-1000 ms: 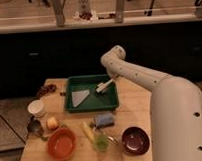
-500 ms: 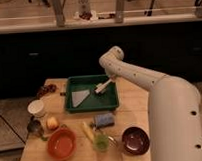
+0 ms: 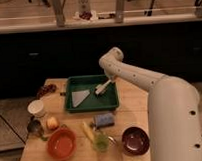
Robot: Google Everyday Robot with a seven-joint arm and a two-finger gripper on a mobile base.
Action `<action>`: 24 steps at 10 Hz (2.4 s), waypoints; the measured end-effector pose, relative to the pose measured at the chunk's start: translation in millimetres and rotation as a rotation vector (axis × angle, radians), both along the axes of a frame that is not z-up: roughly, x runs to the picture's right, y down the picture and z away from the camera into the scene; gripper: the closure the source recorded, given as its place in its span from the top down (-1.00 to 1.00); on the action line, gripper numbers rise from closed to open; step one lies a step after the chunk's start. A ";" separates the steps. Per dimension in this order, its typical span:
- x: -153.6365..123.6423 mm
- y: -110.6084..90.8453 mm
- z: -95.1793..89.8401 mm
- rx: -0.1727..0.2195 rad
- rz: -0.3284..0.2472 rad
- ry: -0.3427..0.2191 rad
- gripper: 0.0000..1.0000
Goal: Wipe tray with brush
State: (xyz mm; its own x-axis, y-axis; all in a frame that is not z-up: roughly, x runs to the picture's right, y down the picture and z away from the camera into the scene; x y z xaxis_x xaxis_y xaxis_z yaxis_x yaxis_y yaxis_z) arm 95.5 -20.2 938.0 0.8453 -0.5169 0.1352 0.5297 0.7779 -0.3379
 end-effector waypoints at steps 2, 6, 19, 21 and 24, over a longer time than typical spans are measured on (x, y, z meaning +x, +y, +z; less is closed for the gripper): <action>-2.2 -0.6 1.9 0.002 -0.020 -0.013 -0.91; -10.2 -1.6 6.0 0.003 -0.063 -0.041 -0.91; -14.9 -1.3 12.8 0.013 -0.165 -0.108 -0.91; -16.0 -1.6 13.9 0.015 -0.181 -0.119 -0.91; -17.3 -1.5 15.7 0.016 -0.202 -0.132 -0.91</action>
State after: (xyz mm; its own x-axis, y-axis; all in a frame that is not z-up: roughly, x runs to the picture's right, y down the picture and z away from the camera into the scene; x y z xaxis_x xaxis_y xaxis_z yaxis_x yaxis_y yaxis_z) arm 78.2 -21.8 953.8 0.7001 -0.6765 0.2282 0.7138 0.6565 -0.2437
